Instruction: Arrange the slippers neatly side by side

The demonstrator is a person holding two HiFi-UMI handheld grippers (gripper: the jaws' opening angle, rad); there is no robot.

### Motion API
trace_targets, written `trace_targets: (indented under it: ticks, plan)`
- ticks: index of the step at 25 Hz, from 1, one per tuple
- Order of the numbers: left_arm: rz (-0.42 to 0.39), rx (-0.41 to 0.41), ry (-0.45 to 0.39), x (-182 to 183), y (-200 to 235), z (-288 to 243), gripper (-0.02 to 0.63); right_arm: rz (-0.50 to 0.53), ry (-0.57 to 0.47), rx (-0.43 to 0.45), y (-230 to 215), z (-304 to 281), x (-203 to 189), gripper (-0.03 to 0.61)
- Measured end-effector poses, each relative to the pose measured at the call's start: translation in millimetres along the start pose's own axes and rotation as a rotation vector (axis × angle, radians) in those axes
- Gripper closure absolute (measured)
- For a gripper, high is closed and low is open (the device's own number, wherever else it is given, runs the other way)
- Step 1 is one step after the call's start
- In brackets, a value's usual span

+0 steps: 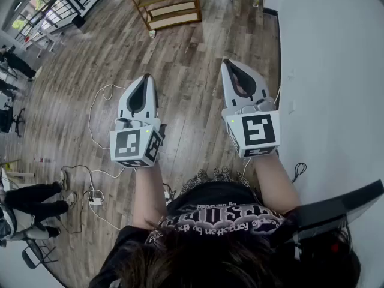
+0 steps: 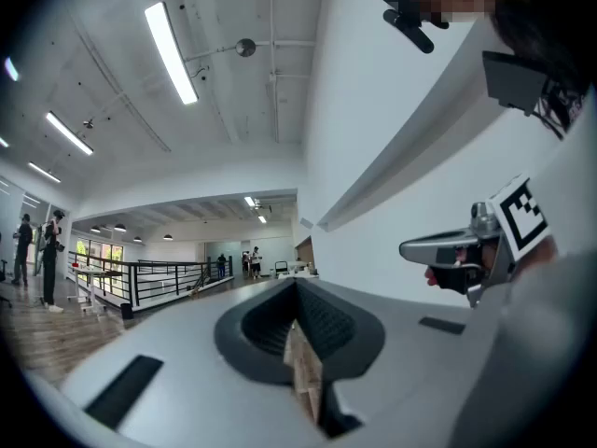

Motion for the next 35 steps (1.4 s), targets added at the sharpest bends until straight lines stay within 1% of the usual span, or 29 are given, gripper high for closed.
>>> trace_targets:
  ticks: [6,10,13,17,21,23,26,32,35]
  plan:
    - [-0.003,0.005,-0.002,2.2,-0.1,0.3,0.621,0.002,-0.006,0.019,0.7,-1.7,2.3,0.578]
    - [0.003,0.001,-0.003,3.5,-2.3,3.4,0.621,-0.032,-0.013,0.016,0.1,4.2,6.0,0.578]
    - [0.001,-0.003,-0.007,-1.1,-0.8,4.1,0.621,-0.047,-0.022,0.007,0.3,3.9,2.0,0.578]
    - [-0.007,-0.006,-0.019,-6.7,-0.1,3.0,0.621,-0.070,-0.024,0.016,-0.7,-1.0,-5.8,0.578]
    - [-0.023,-0.013,-0.037,-9.4,0.1,4.1,0.621,-0.063,-0.030,0.031,1.9,-4.6,-9.7,0.578]
    - [-0.015,-0.014,-0.042,-11.4,0.8,5.4,0.621,-0.060,-0.028,0.038,3.6,-6.0,-12.5,0.578]
    - [-0.018,-0.011,-0.035,-16.8,3.0,7.8,0.621,-0.067,-0.022,0.044,6.6,-8.1,-16.8,0.578]
    - [0.026,0.048,-0.009,-25.9,28.5,-4.3,0.621,-0.069,-0.023,0.064,9.4,-32.3,-20.2,0.578]
    - [0.034,0.054,-0.009,-28.6,45.8,-15.4,0.621,-0.070,-0.008,0.065,12.3,-50.1,-21.9,0.578]
Point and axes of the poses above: the fingertips, and each gripper's own axes: z backward along the fingers, y to its left, x out of its top, the point moved 5 cm from there along z, backward along the fingers, and after that the axes turned 2 degrees about x, right-handed, at the moved point
